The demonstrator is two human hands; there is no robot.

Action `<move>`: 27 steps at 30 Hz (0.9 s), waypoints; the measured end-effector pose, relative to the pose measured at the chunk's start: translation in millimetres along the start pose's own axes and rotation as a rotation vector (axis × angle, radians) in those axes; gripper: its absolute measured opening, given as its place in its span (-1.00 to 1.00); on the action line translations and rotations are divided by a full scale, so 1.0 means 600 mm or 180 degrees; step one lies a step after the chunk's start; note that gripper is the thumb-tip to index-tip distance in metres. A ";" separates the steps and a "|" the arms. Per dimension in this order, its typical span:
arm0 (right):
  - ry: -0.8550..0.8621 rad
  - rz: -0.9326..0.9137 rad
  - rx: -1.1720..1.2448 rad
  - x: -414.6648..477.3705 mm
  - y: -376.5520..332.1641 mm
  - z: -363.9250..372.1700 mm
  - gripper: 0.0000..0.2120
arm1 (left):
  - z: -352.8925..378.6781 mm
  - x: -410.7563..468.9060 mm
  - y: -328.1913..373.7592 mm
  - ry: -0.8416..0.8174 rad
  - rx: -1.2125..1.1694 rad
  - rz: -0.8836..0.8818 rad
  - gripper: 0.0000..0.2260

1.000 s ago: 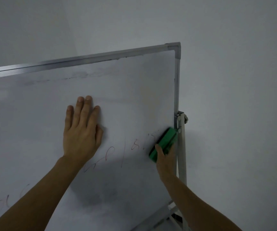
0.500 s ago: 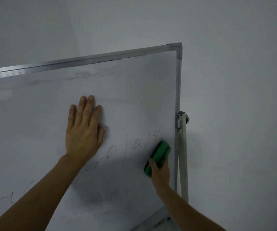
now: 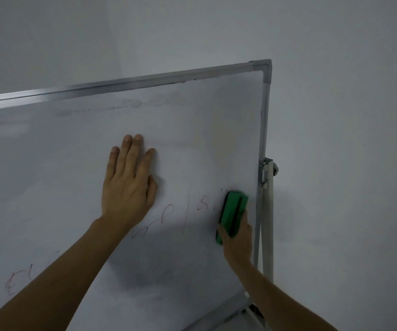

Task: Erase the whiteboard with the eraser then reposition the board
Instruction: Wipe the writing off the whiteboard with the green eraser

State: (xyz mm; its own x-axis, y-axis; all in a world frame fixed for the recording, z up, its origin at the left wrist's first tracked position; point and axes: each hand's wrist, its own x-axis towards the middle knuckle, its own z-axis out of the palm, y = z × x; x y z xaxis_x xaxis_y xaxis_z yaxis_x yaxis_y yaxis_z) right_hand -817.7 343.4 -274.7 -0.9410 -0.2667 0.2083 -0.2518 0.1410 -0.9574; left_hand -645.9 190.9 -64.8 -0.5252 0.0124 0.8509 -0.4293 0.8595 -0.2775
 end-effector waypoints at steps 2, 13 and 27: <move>-0.0400 -0.0399 -0.0860 -0.034 0.061 -0.012 -0.08 | -0.003 -0.014 -0.001 0.0044 -0.0054 -0.0054 -0.57; 0.0002 -0.0750 -0.0845 0.071 0.049 -0.076 -0.04 | -0.013 -0.105 0.008 -0.0062 0.0151 -0.1068 -0.48; 0.0248 -0.1758 -0.1110 0.113 -0.002 -0.112 -0.10 | -0.022 -0.118 0.016 -0.0683 0.0382 -0.1490 -0.39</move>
State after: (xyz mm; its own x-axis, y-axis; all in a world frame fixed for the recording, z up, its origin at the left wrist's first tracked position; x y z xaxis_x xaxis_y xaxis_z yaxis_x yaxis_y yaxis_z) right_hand -896.5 389.3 -245.8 -0.6626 -0.3204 0.6770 -0.7487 0.3074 -0.5874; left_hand -603.2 205.0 -121.5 -0.3902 -0.4746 0.7890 -0.7285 0.6832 0.0506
